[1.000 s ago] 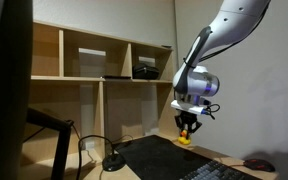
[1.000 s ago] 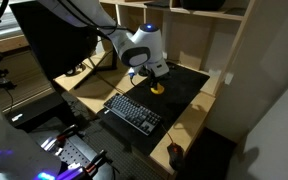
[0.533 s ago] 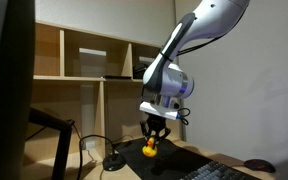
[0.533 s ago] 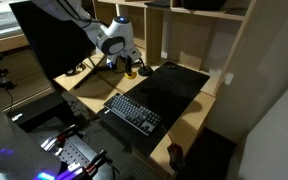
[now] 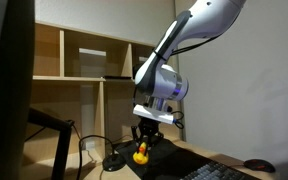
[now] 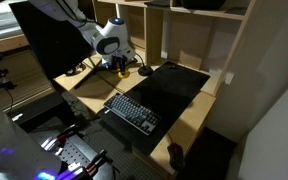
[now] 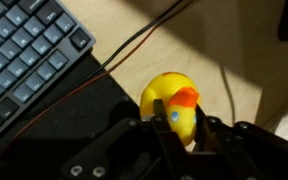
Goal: Move the rubber duck and the mouse to the left
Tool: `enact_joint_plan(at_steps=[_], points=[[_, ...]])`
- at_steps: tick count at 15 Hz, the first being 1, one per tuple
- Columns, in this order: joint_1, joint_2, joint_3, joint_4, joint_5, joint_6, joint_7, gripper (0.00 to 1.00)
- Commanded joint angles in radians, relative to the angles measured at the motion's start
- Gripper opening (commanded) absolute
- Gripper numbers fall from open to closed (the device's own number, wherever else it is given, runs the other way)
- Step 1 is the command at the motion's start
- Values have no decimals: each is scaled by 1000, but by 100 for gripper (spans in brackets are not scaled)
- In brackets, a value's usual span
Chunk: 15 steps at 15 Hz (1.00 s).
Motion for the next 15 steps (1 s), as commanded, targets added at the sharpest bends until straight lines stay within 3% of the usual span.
enact_joint_plan(at_steps=[1,6,13,14,15], points=[[60,63,19,37,-22,-18,-14,7],[198,154,-80,47,-281,32,124,7],[272,225,-146,71,-378,127,199,7],[289,229,-163,72,-389,138,219,10],[307,228,-182,69,-405,147,235,52]])
